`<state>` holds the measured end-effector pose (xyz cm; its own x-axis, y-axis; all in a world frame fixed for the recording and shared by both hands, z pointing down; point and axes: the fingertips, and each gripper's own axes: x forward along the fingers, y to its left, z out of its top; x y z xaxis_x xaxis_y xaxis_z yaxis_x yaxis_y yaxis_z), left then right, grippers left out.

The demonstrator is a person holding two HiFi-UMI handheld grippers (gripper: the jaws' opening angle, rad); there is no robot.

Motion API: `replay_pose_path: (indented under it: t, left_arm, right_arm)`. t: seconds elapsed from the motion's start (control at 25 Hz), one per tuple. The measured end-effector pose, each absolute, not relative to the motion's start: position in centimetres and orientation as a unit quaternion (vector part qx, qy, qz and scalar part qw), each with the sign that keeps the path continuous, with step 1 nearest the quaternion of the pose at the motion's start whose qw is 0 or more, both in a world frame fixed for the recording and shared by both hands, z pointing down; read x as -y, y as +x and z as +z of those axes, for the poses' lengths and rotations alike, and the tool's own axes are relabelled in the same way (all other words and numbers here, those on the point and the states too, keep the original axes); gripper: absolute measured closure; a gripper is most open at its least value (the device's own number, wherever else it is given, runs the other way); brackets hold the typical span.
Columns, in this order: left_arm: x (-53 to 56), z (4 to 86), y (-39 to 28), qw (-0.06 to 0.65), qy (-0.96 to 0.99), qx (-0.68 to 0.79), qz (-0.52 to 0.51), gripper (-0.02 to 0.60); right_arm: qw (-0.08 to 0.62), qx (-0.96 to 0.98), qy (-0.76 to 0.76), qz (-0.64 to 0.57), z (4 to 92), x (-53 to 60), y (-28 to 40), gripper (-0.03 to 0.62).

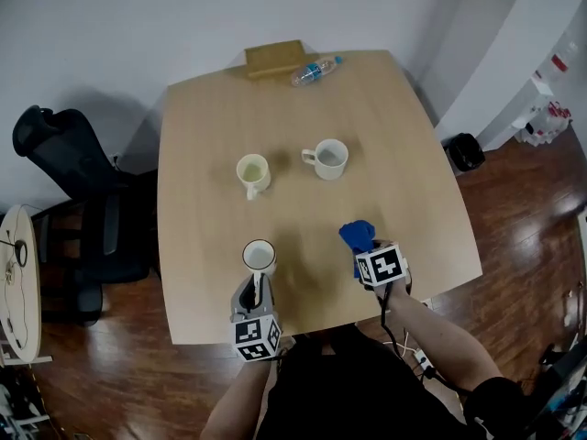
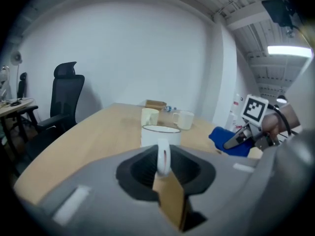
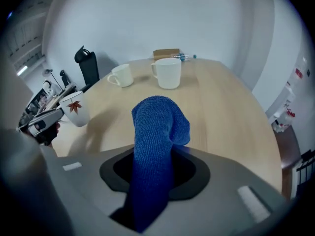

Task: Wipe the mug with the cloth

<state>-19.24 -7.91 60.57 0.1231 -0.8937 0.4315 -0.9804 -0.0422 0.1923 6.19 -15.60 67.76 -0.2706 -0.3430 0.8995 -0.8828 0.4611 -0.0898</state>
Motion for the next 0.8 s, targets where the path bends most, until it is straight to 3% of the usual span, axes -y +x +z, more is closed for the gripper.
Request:
replay_pose_path:
  t: [0.32, 0.56, 0.8]
  left_arm:
    - [6.1, 62.9, -19.4, 0.229, 0.721, 0.641, 0.128, 0.512]
    - [4.3, 64.7, -20.0, 0.271, 0.708, 0.637, 0.141, 0.486]
    - [3.7, 65.2, -19.7, 0.294, 0.720, 0.610, 0.150, 0.373]
  right_arm:
    - [0.475, 0.714, 0.411, 0.312, 70.5, 14.9, 6.4, 0.442]
    - [0.496, 0.716, 0.394, 0.294, 71.4, 14.6, 6.1, 0.385]
    - [0.452, 0.717, 0.422, 0.323, 69.6, 14.2, 6.9, 0.326]
